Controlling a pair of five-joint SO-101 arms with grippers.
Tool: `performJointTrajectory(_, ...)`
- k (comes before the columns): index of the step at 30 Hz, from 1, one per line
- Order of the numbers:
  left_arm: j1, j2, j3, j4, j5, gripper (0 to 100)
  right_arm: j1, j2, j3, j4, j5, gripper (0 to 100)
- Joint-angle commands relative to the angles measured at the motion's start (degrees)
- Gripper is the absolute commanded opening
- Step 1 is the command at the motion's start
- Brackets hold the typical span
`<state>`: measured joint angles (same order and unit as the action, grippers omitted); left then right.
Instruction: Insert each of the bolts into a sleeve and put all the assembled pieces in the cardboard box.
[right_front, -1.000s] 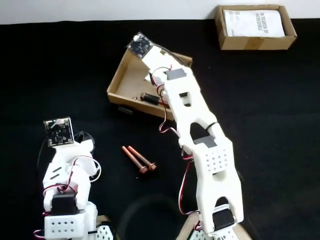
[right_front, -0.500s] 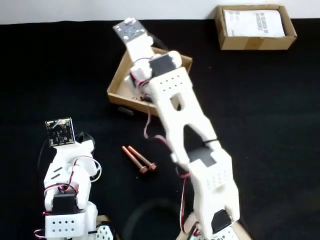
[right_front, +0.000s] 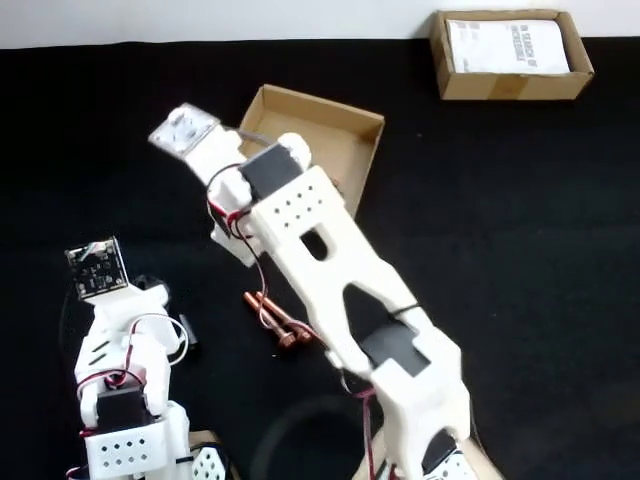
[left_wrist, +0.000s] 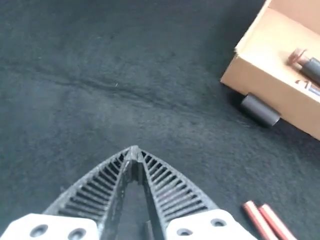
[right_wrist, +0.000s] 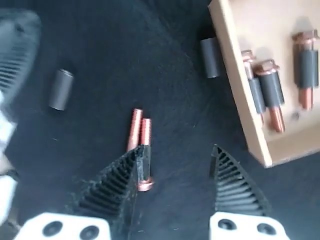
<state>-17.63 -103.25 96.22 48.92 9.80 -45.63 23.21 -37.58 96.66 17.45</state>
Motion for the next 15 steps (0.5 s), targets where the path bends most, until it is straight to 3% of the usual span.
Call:
performJointTrajectory(1, -1.1, -0.6, 0.9, 0.5, -0.1, 1, 3.0, 3.6, 0.3, -5.3, 5.4, 17.6)
performJointTrajectory(6, -2.3, -0.6, 0.9, 0.5, -0.1, 1, 2.9, 8.9, 0.2, -10.8, 10.6, 17.6)
performJointTrajectory(15, -2.8, -0.8, 0.9, 0.2, -0.1, 1, 0.1, 15.2, 0.2, -16.8, 12.0, 17.6)
